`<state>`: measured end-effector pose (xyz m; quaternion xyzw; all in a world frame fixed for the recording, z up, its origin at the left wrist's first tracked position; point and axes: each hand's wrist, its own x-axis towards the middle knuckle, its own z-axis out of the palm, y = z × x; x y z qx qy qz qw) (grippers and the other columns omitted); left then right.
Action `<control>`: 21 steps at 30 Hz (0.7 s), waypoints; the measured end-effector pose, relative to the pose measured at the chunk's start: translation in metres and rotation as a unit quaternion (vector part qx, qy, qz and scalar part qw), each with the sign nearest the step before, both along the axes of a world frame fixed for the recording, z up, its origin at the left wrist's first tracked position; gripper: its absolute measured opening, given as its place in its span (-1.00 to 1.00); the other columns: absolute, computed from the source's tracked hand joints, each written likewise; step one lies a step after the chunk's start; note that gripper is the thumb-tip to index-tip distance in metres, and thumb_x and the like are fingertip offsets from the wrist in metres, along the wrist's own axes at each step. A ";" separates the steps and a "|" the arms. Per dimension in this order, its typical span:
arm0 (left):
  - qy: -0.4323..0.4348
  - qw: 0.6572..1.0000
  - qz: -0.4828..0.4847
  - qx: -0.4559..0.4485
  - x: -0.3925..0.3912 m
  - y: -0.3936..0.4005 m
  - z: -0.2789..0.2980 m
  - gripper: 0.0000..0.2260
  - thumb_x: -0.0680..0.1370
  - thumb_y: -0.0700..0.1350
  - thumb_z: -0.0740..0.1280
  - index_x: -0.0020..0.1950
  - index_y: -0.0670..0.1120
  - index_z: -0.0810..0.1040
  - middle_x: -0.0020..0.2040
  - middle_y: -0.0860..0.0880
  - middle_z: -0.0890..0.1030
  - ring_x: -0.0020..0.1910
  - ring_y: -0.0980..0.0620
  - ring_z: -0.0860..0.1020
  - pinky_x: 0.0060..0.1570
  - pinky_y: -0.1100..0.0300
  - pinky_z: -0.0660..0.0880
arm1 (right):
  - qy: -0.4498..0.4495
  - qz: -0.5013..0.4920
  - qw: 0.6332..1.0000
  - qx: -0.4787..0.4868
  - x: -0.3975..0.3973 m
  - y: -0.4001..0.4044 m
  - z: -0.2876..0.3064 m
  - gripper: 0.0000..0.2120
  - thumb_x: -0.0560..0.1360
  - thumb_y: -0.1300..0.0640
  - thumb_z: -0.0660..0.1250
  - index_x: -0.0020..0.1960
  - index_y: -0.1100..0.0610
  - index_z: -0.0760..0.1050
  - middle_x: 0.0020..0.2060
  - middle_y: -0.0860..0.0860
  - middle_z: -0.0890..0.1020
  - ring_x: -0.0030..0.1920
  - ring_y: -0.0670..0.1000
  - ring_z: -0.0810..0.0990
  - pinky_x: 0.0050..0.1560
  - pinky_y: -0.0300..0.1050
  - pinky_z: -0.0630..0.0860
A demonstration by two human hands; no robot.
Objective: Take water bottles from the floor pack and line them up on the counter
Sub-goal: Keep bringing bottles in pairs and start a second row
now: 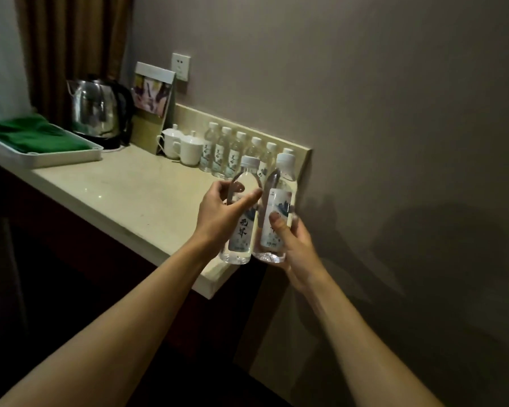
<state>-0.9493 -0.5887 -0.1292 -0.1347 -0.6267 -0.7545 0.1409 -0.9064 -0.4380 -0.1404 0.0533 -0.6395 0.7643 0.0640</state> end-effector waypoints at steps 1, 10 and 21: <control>0.000 1.000 0.009 0.003 -0.007 -0.005 -0.003 -0.56 0.41 0.04 0.51 0.17 -0.12 0.49 0.05 -0.06 0.61 -0.01 0.04 0.65 -0.08 0.15 0.62 | 0.001 0.011 1.000 0.004 -0.009 -0.004 -0.001 -0.53 0.46 0.02 0.38 0.33 0.12 0.43 0.12 0.12 0.67 0.12 0.16 0.65 0.15 0.21 0.56; 0.004 0.999 0.041 -0.009 -0.083 -0.043 -0.008 -0.57 0.36 0.10 0.49 0.14 -0.06 0.54 0.06 -0.03 0.66 0.06 -0.03 0.64 0.07 -0.03 0.61 | 0.026 0.049 0.993 0.100 -0.109 -0.029 -0.010 -0.48 0.40 -0.05 0.43 0.31 0.08 0.45 0.09 0.07 0.68 0.06 0.01 0.68 0.04 -0.08 0.61; 0.006 0.998 0.019 -0.062 -0.185 -0.058 -0.020 -0.51 0.41 0.06 0.44 0.30 -0.01 0.45 0.19 -0.02 0.59 0.17 -0.03 0.59 0.15 -0.01 0.57 | 0.031 0.040 0.983 0.179 -0.223 -0.041 -0.033 -0.44 0.41 0.03 0.50 0.35 -0.02 0.37 0.11 0.02 0.63 0.01 -0.04 0.65 -0.09 -0.11 0.63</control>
